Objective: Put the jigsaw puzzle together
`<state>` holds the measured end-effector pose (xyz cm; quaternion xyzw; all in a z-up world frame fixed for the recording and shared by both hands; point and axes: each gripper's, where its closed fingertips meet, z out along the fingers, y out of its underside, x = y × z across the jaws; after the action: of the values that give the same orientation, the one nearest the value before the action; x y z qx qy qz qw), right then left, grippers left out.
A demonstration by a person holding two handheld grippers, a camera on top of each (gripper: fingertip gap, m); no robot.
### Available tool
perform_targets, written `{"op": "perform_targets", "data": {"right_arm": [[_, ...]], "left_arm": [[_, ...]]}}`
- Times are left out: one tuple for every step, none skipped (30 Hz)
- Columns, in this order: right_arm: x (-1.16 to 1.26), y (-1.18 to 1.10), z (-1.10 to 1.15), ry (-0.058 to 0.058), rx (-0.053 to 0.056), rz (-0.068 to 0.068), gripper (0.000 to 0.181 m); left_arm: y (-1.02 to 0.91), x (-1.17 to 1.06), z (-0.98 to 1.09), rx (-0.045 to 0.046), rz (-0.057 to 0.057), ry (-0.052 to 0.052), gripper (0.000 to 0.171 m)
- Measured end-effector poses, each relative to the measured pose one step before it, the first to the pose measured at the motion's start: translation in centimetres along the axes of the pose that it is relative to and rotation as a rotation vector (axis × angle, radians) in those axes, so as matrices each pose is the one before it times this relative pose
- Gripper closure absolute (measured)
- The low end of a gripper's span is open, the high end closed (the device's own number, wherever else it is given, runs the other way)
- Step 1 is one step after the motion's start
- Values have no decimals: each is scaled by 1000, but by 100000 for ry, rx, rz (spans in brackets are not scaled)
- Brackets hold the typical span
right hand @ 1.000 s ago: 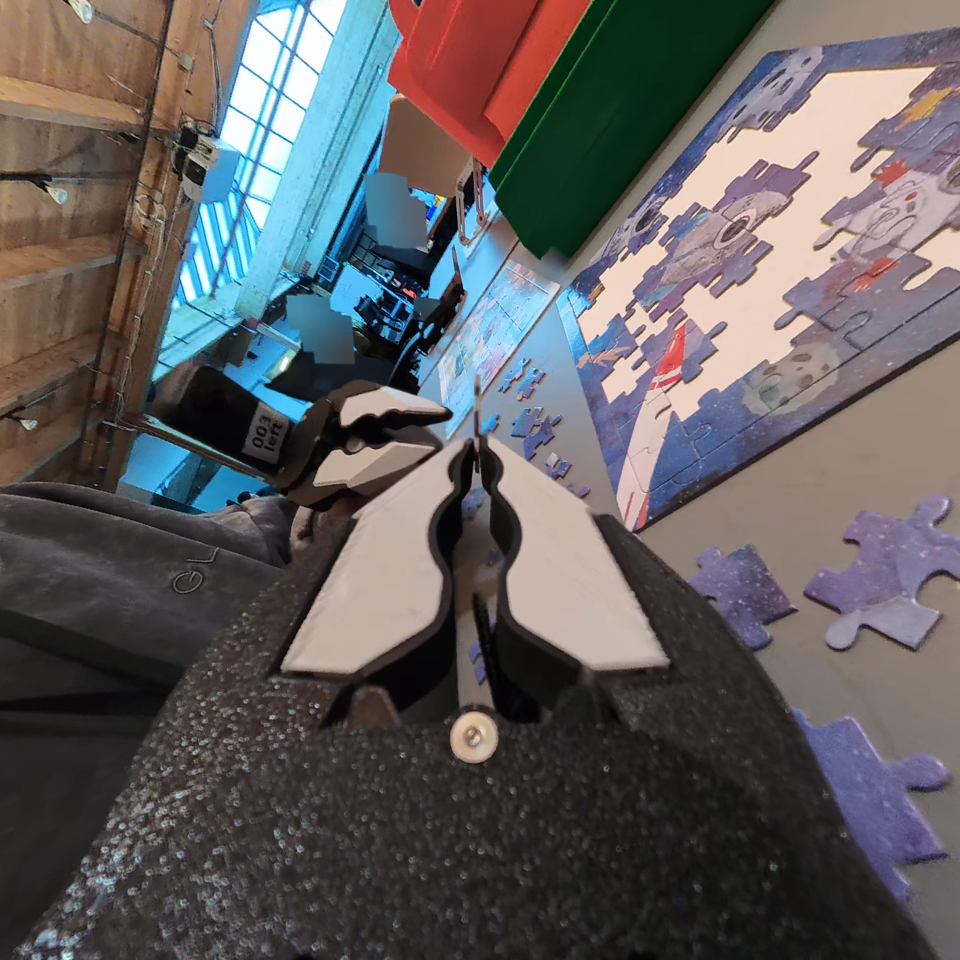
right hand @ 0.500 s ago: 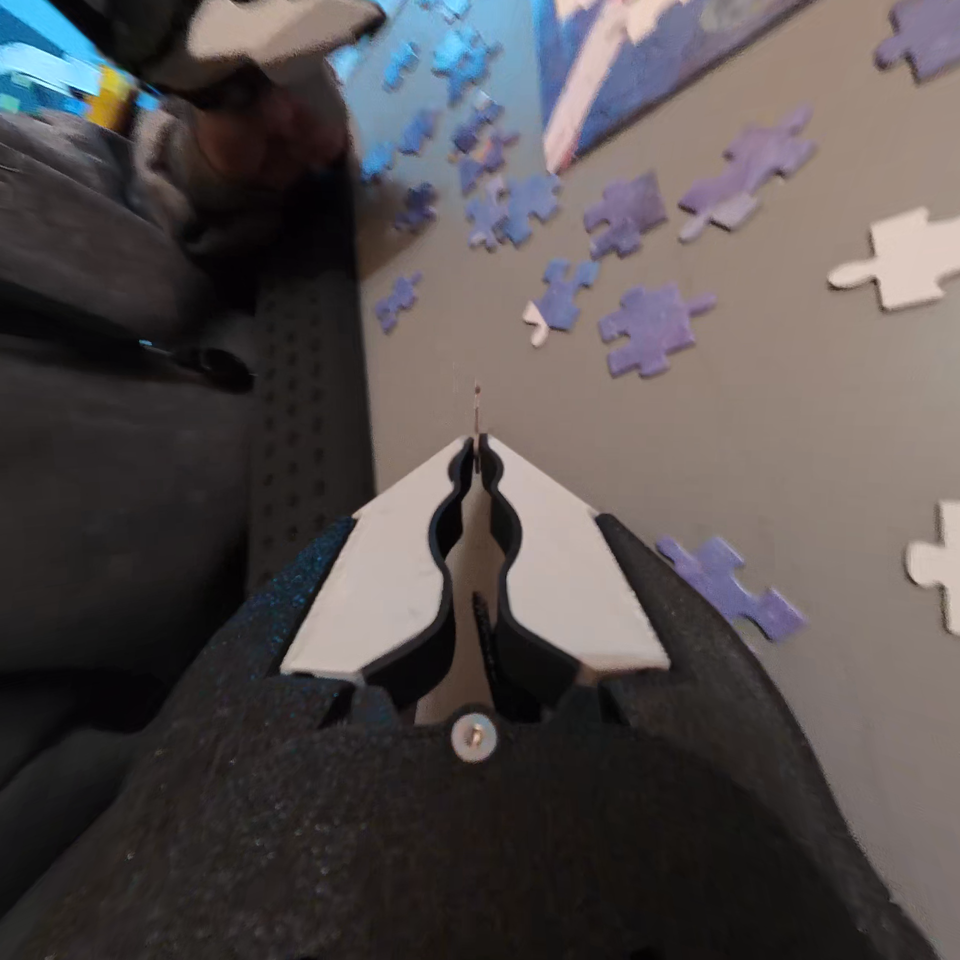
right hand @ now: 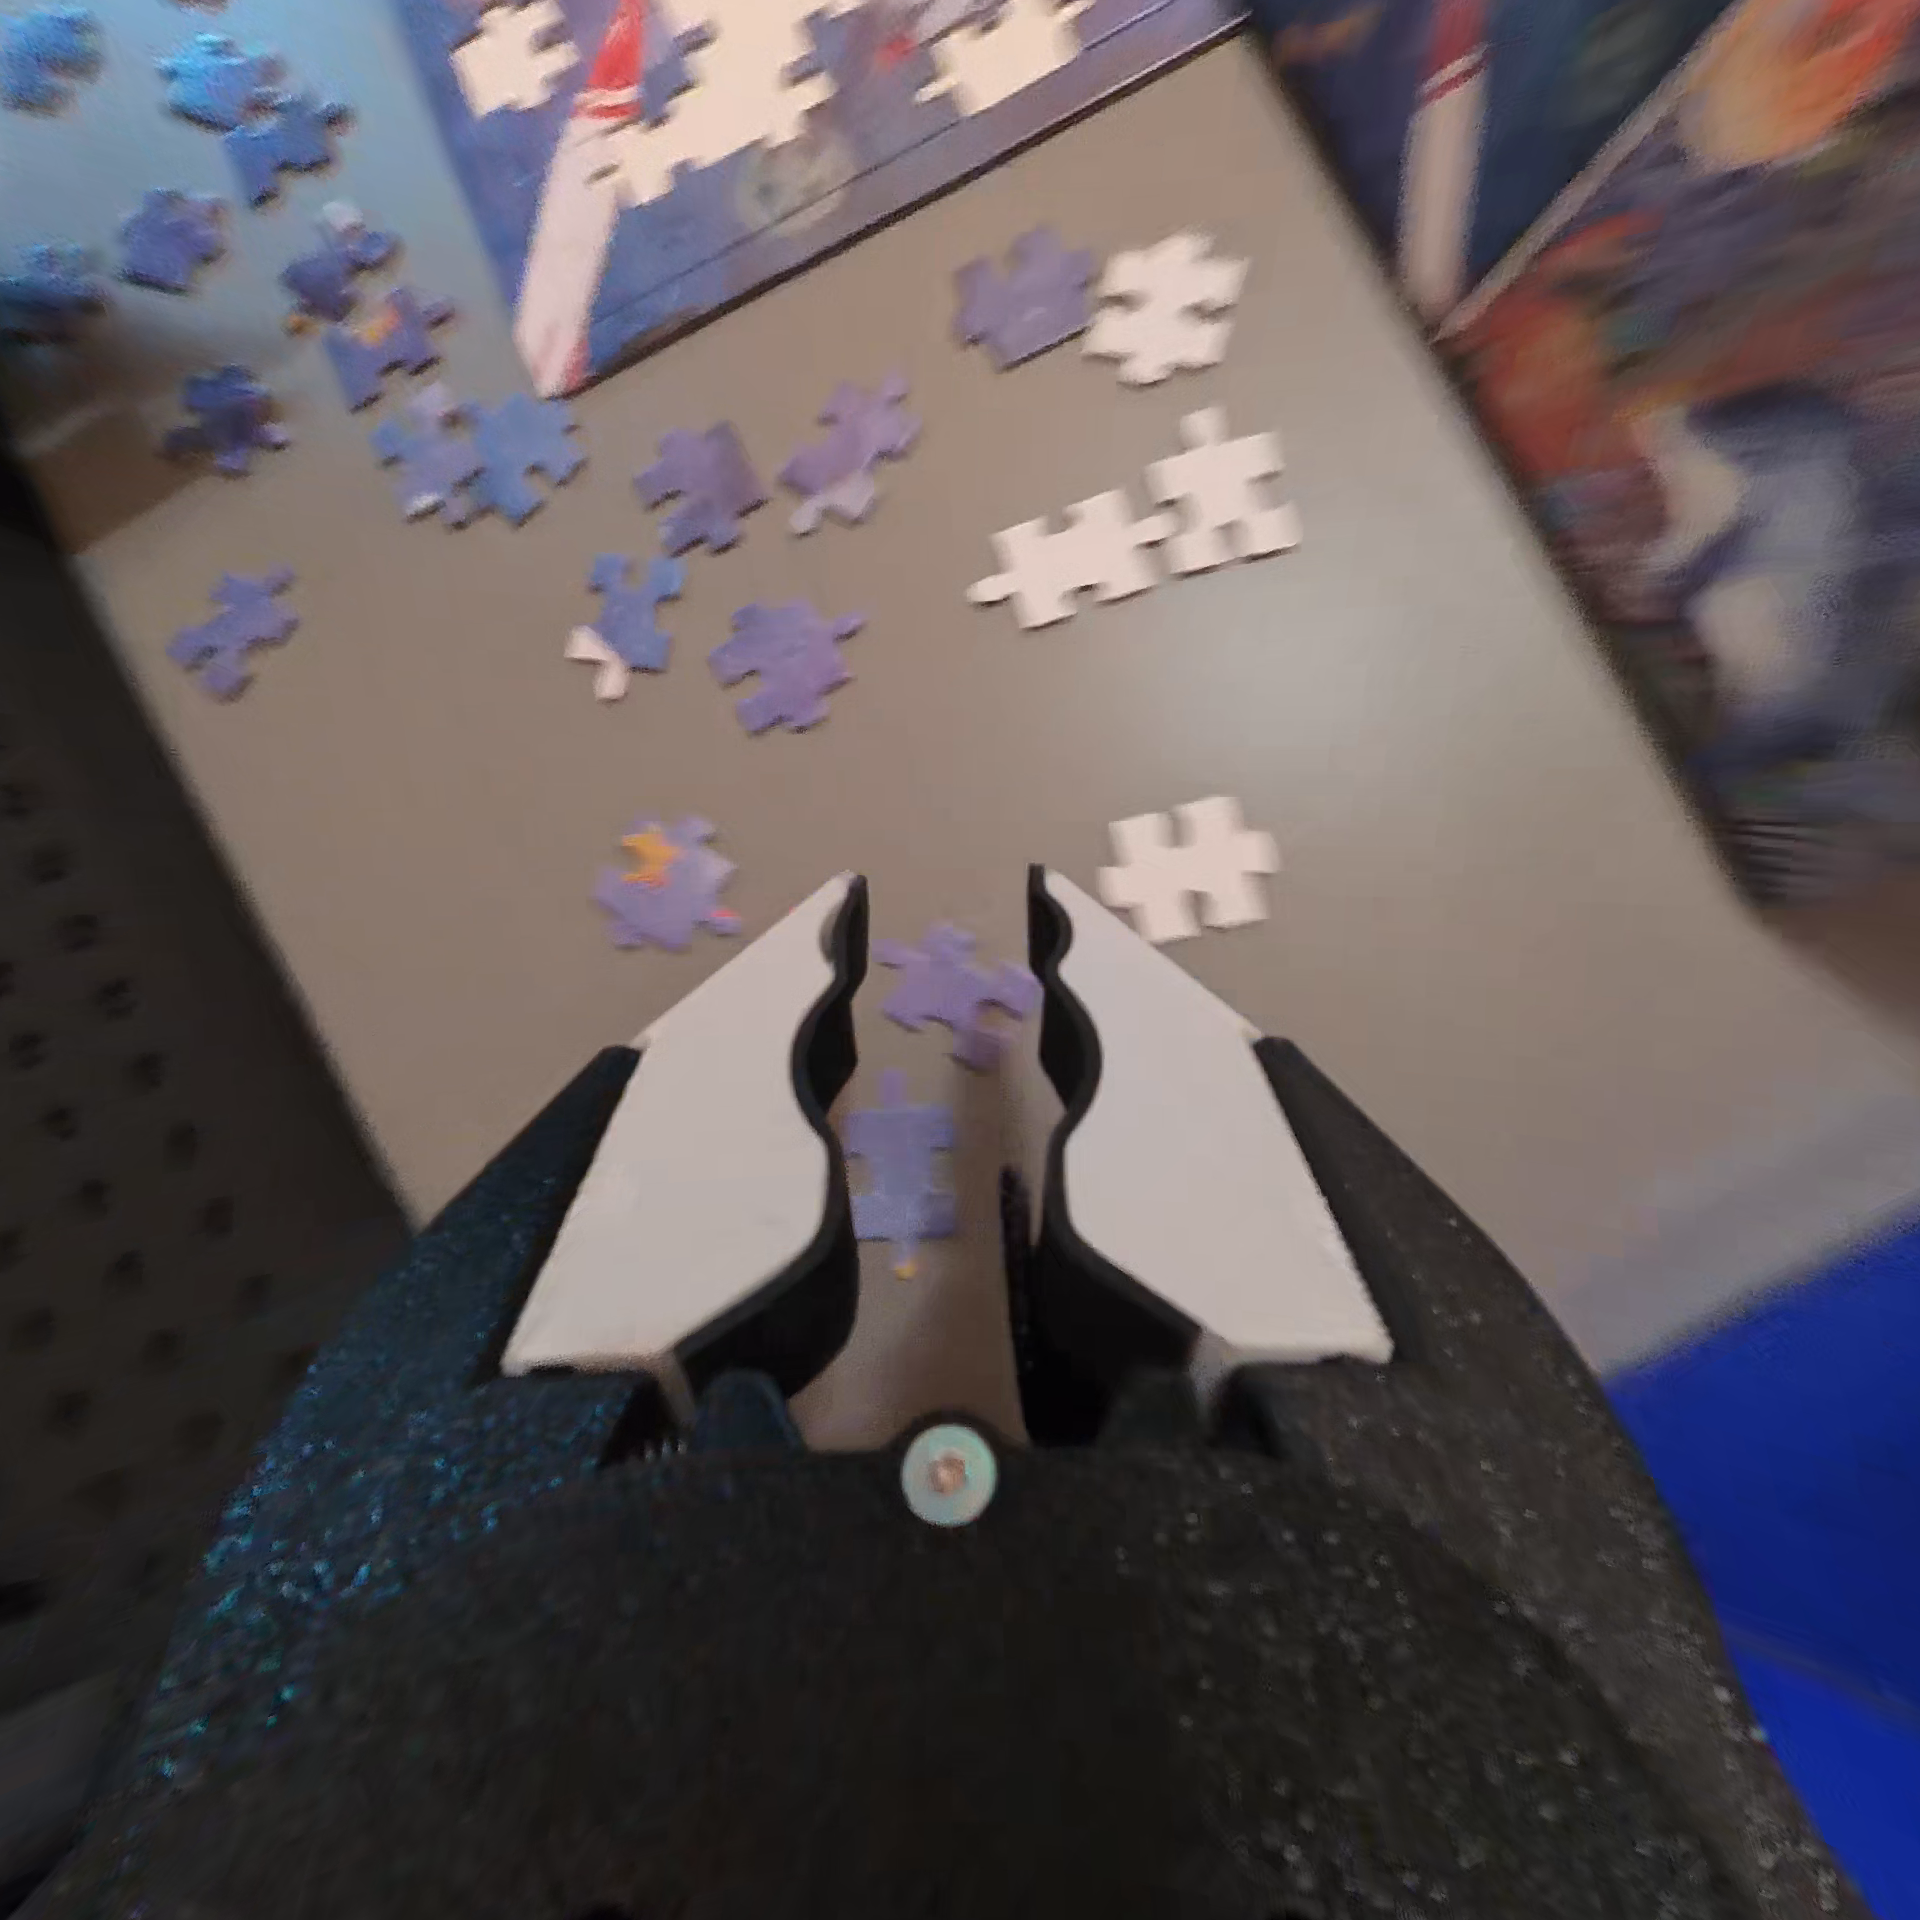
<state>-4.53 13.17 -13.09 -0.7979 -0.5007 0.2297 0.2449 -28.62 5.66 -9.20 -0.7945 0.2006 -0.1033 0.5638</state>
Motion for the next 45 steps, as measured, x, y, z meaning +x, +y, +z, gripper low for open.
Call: {"op": "perform_targets", "data": {"right_arm": [[1410, -42, -633, 8298, 1575, -1776, 150], [1218, 236, -317, 6692, 486, -269, 150], [947, 367, 145, 4359, -250, 1378, 147], [642, 245, 531, 1858, 58, 2348, 144], [343, 49, 723, -169, 1308, 2616, 140], [-4, 57, 783, -1624, 730, 2109, 137], [-92, 64, 650, -1445, -230, 998, 133], [195, 61, 535, 1115, -707, -276, 131], [358, 87, 451, 2456, -931, -676, 130], [123, 152, 378, 975, -1394, 175, 130], [72, 278, 315, -163, -2146, 1244, 130], [118, 207, 295, 524, -1748, 1180, 129], [234, 161, 278, 1566, -1142, 390, 130], [11, -45, 146, -391, 349, 631, 130], [183, -39, -7, 134, 676, 1683, 132], [195, 6, -27, 266, 583, 384, 136], [98, 15, -22, -57, 605, 504, 139], [77, -1, -11, 24, 603, 407, 141], [69, 56, -44, 131, -3, 63, 145], [-39, 123, -114, -423, -527, -240, 156], [-244, 165, -114, -1791, -689, -850, 174], [-297, 130, -31, -1844, -109, -445, 181], [7, 5, -3, -30, 642, 227, 181], [-113, 62, -47, -668, -36, 314, 181], [-326, 129, -89, -1692, -499, -32, 181], [-358, -118, -194, -1245, 846, 134, 181], [-374, -607, -342, -767, 3629, -3, 181], [-900, -912, -302, -2685, 4166, -270, 176], [-1248, -917, -193, -3971, 3046, -218, 165], [-1230, -932, 189, -3156, 2430, 134, 155], [-1411, -824, 690, -2908, 1138, 623, 147], [-1802, -682, 997, -4464, 320, -1244, 144], [-1478, -340, 1179, -2145, -1541, -4480, 145], [-585, -198, 1066, 3072, -3974, -6028, 149], [48, -229, 751, 4855, -3807, -5550, 149], [68, -302, 551, 2394, -2923, -3314, 150], [106, -176, 500, 132, -3198, -376, 152], [146, -87, 475, -729, -3044, 1223, 151], [-35, -78, 394, -1680, -1933, 1616, 150], [-304, -21, 305, -2322, -1346, 1363, 149], [-236, -2, 375, -994, -1485, 601, 147], [-113, 75, 361, 651, -1713, -636, 146], [37, 92, 338, 1952, -1615, -1463, 146], [155, 62, 283, 2380, -1227, -1087, 147], [127, 41, 259, 1517, -905, -71, 147]], "left_arm": [[-42, 54, -88, 385, -362, 389, 156], [-25, 102, -78, 296, -562, 753, 156], [28, 96, -17, -66, -711, 902, 156], [62, 54, 17, -197, -530, 652, 156], [18, 8, 18, -18, -210, 236, 156], [-17, -9, -62, 167, -104, 110, 156], [-24, 53, -75, 163, -91, 370, 156], [3, 93, 16, 9, -42, 451, 156], [24, 61, 12, 21, 104, 162, 156], [-30, 26, -67, 271, 248, -79, 156], [-45, 35, -79, 341, 213, 2, 156], [-10, 66, -24, 58, 38, 230, 156], [31, 22, 53, -241, -67, 292, 156], [28, 21, 61, -249, -16, 180, 156], [18, 11, 24, -49, 56, 105, 156], [-14, 23, -15, 70, 79, 137, 156], [-13, 28, -26, 95, 119, 61, 156], [0, 5, -3, 91, 114, -42, 156], [-4, -22, 14, 91, 50, -38, 156], [-14, -15, -15, 79, 9, -5, 156], [-20, -3, -10, 18, -28, 31, 156], [2, 28, -30, -21, -49, 73, 156], [0, 39, -19, -49, 9, -7, 156], [7, 20, 36, -90, 86, -64, 156], [34, 0, 35, -129, 92, 17, 156], [28, 7, 26, -148, 123, -16, 156], [19, -23, 2, -82, 156, -151, 156], [-14, -6, -26, 15, 84, -161, 156], [-16, 25, 5, -75, 16, -57, 156], [42, -9, 4, -286, 12, -57, 156], [53, -39, -7, -249, 52, -163, 156], [3, -14, 2, -39, 94, -115, 156], [-9, 15, 21, 4, 79, -11, 156], [-6, 13, 20, -20, 42, -39, 156], [1, 9, 22, 101, 74, -31, 156], [-16, -5, 2, 224, 118, -45, 156], [-32, -18, -73, 240, 103, 12, 156], [-17, 46, -42, 89, 39, 187, 156], [34, 49, 24, -101, 22, 199, 156], [6, 18, 12, 0, 43, 19, 156], [-38, 15, -10, 262, -12, 1, 156], [-36, 30, -11, 254, -159, 194, 156], [3, 19, -19, 43, -308, 292, 156], [26, -5, 24, -87, -376, 354, 156], [12, 2, 9, -19, -313, 367, 156]]}}
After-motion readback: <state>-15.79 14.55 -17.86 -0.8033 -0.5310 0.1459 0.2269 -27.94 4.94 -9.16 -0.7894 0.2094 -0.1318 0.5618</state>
